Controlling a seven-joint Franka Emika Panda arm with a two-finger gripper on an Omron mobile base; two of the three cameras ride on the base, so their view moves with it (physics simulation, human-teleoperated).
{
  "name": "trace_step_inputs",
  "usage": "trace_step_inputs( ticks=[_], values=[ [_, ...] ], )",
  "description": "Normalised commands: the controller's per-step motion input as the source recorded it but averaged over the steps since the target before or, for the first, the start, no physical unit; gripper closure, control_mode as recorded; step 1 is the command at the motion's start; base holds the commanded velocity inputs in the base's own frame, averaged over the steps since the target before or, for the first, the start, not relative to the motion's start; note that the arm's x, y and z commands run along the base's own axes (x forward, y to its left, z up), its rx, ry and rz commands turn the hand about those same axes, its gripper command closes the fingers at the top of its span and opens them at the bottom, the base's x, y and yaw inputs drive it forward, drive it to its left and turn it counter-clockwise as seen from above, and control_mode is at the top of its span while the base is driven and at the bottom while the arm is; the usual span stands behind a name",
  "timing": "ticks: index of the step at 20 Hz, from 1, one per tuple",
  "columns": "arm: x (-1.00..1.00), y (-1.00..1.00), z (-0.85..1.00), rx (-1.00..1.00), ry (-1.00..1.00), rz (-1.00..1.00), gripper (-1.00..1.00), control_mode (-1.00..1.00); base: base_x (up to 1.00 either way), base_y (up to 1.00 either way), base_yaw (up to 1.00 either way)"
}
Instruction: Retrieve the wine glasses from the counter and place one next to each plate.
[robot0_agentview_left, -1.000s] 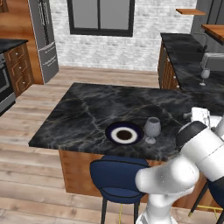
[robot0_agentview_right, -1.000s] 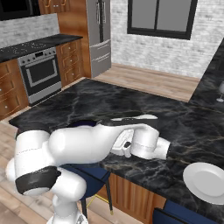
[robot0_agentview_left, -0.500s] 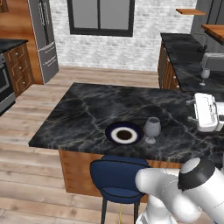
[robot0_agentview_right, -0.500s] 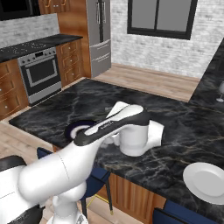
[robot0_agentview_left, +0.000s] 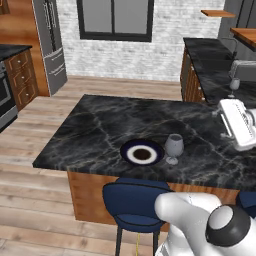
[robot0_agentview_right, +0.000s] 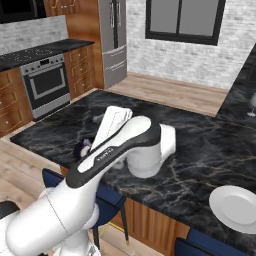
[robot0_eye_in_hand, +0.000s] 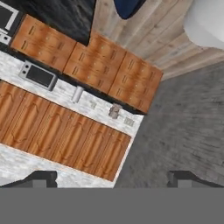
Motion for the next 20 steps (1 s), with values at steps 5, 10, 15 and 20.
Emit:
trace_step_inputs(
  ticks=[5,10,15,20],
  values=[
    [-0.68,0.48,0.26,-0.04,-0.17,0.12,-1.0,-1.0,0.0,0.0,0.0],
    [-0.36,0.22,0.08,-0.02,-0.09,0.05,-1.0,1.0,-0.41,0.23,0.04],
    [0.0,0.0,0.0,0.0,0.0,0.0,-1.0,1.0,-0.23,0.95,-0.18],
    [0.0,0.0,0.0,0.0,0.0,0.0,-1.0,1.0,-0.2,1.0,-0.31]
  ],
)
